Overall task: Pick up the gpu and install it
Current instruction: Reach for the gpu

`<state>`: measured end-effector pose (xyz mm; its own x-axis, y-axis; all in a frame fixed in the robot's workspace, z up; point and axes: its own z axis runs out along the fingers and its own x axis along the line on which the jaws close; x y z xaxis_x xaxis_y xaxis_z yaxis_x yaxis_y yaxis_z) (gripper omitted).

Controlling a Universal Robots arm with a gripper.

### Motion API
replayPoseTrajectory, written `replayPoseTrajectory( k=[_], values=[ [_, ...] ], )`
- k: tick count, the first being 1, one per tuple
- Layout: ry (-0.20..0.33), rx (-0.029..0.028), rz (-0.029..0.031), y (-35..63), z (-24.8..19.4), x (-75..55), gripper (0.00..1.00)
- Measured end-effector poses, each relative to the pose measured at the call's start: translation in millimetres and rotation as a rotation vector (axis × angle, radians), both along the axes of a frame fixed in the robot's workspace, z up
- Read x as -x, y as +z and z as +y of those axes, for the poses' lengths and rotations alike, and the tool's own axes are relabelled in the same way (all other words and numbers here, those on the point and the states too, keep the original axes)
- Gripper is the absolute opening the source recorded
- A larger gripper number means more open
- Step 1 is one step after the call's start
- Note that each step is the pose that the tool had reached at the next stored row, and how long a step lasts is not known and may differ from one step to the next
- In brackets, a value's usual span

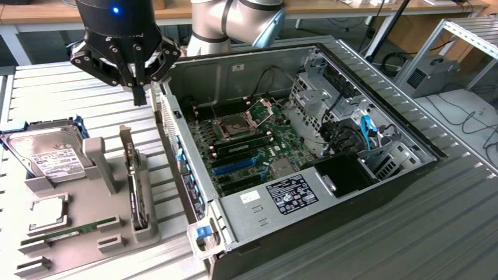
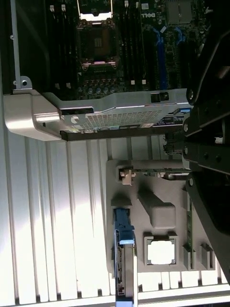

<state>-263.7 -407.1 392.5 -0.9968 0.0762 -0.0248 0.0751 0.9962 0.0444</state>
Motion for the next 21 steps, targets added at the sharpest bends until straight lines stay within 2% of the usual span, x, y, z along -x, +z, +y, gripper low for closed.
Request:
replayPoseTrajectory(
  k=[21],
  values=[
    [0.000,0.0000,0.0000,-0.4,-6.2,0.0,0.11]
  ],
)
